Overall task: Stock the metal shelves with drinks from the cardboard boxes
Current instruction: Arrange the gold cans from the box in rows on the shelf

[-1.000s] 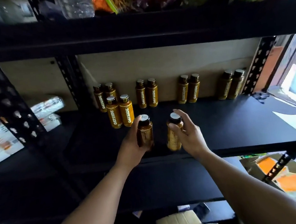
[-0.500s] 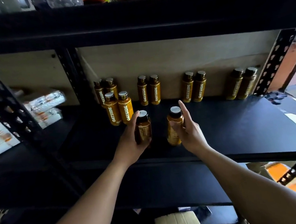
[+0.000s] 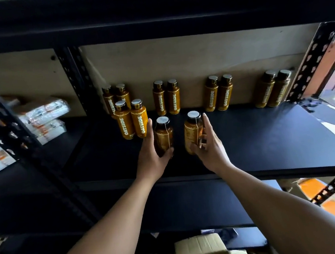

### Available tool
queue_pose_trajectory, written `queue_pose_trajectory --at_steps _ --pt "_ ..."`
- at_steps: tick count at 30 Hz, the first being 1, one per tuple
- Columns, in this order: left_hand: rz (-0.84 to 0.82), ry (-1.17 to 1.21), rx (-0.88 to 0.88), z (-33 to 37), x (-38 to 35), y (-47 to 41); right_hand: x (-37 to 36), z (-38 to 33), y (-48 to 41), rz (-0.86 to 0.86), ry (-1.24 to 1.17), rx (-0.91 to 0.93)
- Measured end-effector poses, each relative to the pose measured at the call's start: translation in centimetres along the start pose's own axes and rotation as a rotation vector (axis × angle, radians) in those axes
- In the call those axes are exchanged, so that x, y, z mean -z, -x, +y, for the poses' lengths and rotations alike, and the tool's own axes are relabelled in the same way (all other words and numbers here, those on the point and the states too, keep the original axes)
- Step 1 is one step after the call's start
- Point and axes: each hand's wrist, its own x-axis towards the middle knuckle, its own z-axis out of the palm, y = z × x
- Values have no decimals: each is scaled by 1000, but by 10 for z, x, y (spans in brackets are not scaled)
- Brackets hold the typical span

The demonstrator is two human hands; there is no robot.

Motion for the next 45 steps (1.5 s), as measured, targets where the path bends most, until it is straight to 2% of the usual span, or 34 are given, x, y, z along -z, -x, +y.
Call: queue_pose_trajectory --at_steps 3,8,15,19,30,36,45 --pt "-47 36 57 0 -5 -3 -4 3 0 -14 -26 -51" --pt "17 79 113 0 -15 -13 -4 9 0 -65 -19 -89" --pt "-24 113 155 -7 -23 -13 -5 3 -1 -1 -13 -101" --pt "71 106 175 -8 -27 -13 -4 9 0 -39 -17 -117" --pt "54 -41 -28 -4 -27 -12 -5 8 2 8 -49 -91" --pt "7 26 11 -8 -27 -17 -4 9 1 10 -67 -109" --pt "37 36 17 -13 -31 -18 -1 17 -1 -6 -99 -127"
